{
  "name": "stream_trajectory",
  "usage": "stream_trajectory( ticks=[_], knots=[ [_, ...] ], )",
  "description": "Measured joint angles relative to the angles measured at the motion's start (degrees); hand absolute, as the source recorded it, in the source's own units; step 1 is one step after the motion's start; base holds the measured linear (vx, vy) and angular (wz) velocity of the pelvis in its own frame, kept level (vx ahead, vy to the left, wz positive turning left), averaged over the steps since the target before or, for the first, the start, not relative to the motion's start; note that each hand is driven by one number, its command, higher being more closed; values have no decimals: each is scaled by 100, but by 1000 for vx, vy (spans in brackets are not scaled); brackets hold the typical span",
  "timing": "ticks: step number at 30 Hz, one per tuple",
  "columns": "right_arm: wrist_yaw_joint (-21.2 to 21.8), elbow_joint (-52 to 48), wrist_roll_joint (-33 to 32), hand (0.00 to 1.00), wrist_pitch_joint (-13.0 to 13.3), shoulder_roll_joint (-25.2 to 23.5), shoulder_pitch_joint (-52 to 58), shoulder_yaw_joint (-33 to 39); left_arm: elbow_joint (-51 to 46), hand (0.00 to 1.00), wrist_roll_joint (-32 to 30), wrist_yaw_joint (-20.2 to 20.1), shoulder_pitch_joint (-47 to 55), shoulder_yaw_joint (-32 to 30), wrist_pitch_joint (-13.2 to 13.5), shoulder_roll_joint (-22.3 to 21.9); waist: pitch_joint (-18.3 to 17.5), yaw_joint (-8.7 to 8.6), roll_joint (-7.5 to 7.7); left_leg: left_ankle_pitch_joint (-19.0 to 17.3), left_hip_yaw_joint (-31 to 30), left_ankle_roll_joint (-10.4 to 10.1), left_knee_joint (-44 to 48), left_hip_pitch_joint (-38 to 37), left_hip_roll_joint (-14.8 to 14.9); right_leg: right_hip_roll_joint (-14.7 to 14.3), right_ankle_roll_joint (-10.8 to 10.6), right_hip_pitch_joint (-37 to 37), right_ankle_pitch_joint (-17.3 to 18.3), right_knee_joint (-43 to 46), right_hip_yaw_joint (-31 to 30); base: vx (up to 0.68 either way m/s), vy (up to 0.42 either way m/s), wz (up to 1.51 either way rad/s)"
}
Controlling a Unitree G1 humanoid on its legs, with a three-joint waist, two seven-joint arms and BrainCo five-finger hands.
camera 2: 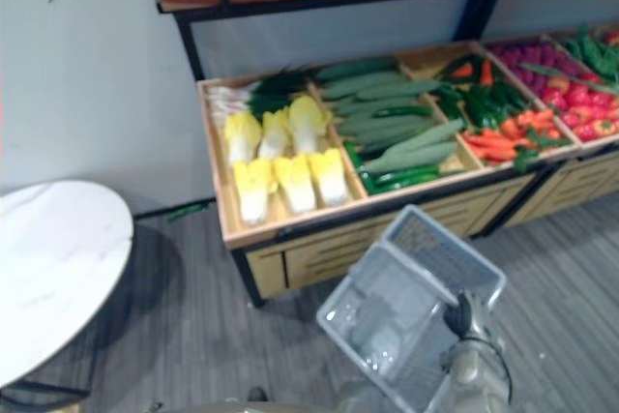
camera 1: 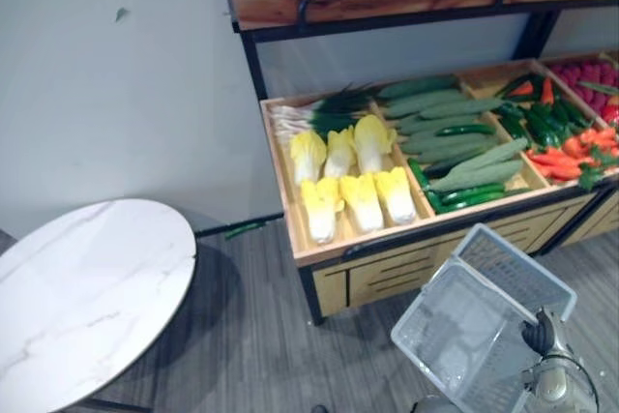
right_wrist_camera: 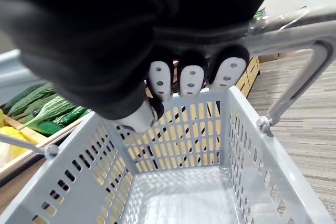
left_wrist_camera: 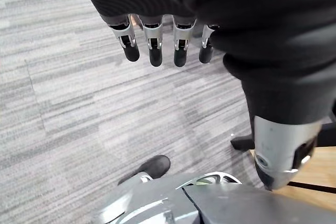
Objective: Pick vegetable in the basket
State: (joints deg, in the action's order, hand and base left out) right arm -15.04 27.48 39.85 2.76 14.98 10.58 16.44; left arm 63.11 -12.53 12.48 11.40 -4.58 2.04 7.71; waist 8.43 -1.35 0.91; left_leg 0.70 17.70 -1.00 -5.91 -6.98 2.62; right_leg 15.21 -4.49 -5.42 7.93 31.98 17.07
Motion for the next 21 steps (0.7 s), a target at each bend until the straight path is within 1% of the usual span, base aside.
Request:
stream_trajectory(
  ticks=[1, 2, 3, 4, 5, 7, 8, 10, 11, 14, 15, 16, 17, 18, 20, 21],
  knots=[
    [-43, 200, -90, 100, 16, -78, -29, 144, -2, 0, 10, 28, -24, -42, 1, 11, 1, 3, 63, 2, -113, -3, 2, 43, 9, -73, 20, 35, 12, -353, -250, 31, -101, 43],
    [-103, 449, -263, 100, 23, -150, -24, 359, -9, 0, 23, 62, -64, -96, 1, 53, -9, -3, 94, 14, -288, -22, 2, 129, 36, -198, 15, 100, 5, -871, -709, 71, -200, 76],
    [-121, 837, -490, 100, -4, -235, -11, 734, -63, 0, 32, 79, -115, -196, 23, 66, -30, -21, 156, 95, -471, -148, 4, 279, 48, -338, -83, 223, -59, -1471, -1363, 64, -203, 78],
    [-123, 1009, -590, 100, -38, -276, -14, 880, -92, 0, 68, 91, -124, -240, 35, 104, -66, -18, 283, 148, -520, -224, 2, 306, 17, -308, -134, 299, -88, -1688, -1503, 80, -269, 76],
    [-123, 1306, -699, 100, -104, -317, -22, 1090, -121, 0, 113, 102, -135, -330, 42, 153, -71, -7, 381, 209, -620, -285, 2, 374, -38, -218, -352, 394, -12, -1921, -1487, 56, -225, 59],
    [-137, 1764, -896, 100, -267, -260, 1, 1517, -186, 0, 128, 130, -159, -537, 61, -32, -90, -1, 192, 341, -744, -389, 5, 420, 171, -406, -311, 483, 38, -2051, -1162, 101, -223, 49],
    [-139, 1991, -960, 100, -380, -218, -28, 1658, -213, 0, 170, 153, -97, -709, 61, -141, -119, 10, 55, 413, -755, -449, 5, 424, 337, -547, -296, 542, 45, -2123, -1097, 107, -183, 18],
    [-138, 2216, -1083, 100, -413, -213, 31, 1721, -225, 0, 336, 213, -2, -942, 58, -209, -170, 13, -45, 425, -772, -512, 5, 437, 517, -747, -261, 625, 33, -2293, -1007, 102, -171, 3],
    [-138, 2303, -1140, 100, -405, -215, 80, 1768, -294, 0, 450, 262, -6, -1115, 56, -236, -183, 6, -62, 431, -822, -546, 5, 481, 616, -857, -191, 664, -8, -2411, -944, 111, -143, 5],
    [-163, 2407, -1189, 100, -406, -217, 131, 1992, -746, 0, 747, 370, -60, -1308, 54, -319, -227, -2, -72, 473, -964, -599, 15, 589, 713, -964, -120, 703, -49, -2518, -778, 122, -102, 22],
    [-190, 2510, -1299, 100, -398, -218, 165, 2044, -1130, 0, 794, 462, -82, -1326, 57, -368, -252, -1, -96, 473, -1054, -600, 20, 591, 719, -982, -117, 780, -49, -2565, -709, 112, -55, 27],
    [-196, 2536, -1321, 100, -396, -227, 180, 2056, -1361, 0, 794, 501, -84, -1327, 57, -400, -260, 3, -87, 474, -1072, -601, 20, 596, 717, -981, -117, 810, -49, -2596, -668, 99, -31, 31],
    [-204, 2538, -1370, 100, -396, -270, 184, 2086, -2065, 0, 794, 602, -34, -1321, 71, -514, -266, 12, -77, 474, -1139, -601, 25, 596, 694, -966, -117, 889, -49, -2648, -585, 66, -7, 26],
    [-205, 2538, -1379, 100, -385, -287, 184, 2086, -2336, 0, 794, 659, -30, -1314, 91, -563, -267, 10, -77, 474, -1183, -601, 27, 599, 680, -956, -117, 918, -49, -2673, -552, 77, 6, 33],
    [-209, 2518, -1383, 100, -286, -422, 179, 2082, -3314, 0, 742, 919, -31, -1188, 240, -690, -278, 17, -87, 476, -1215, -599, 32, 581, 632, -919, -116, 1004, -49, -2707, -471, 49, 16, 19],
    [-210, 2514, -1383, 100, -251, -470, 176, 2077, -3529, 0, 713, 984, -18, -1128, 266, -706, -280, 29, -91, 477, -1213, -597, 32, 577, 621, -918, -116, 1016, -49, -2707, -468, 29, 11, 9]
  ],
)
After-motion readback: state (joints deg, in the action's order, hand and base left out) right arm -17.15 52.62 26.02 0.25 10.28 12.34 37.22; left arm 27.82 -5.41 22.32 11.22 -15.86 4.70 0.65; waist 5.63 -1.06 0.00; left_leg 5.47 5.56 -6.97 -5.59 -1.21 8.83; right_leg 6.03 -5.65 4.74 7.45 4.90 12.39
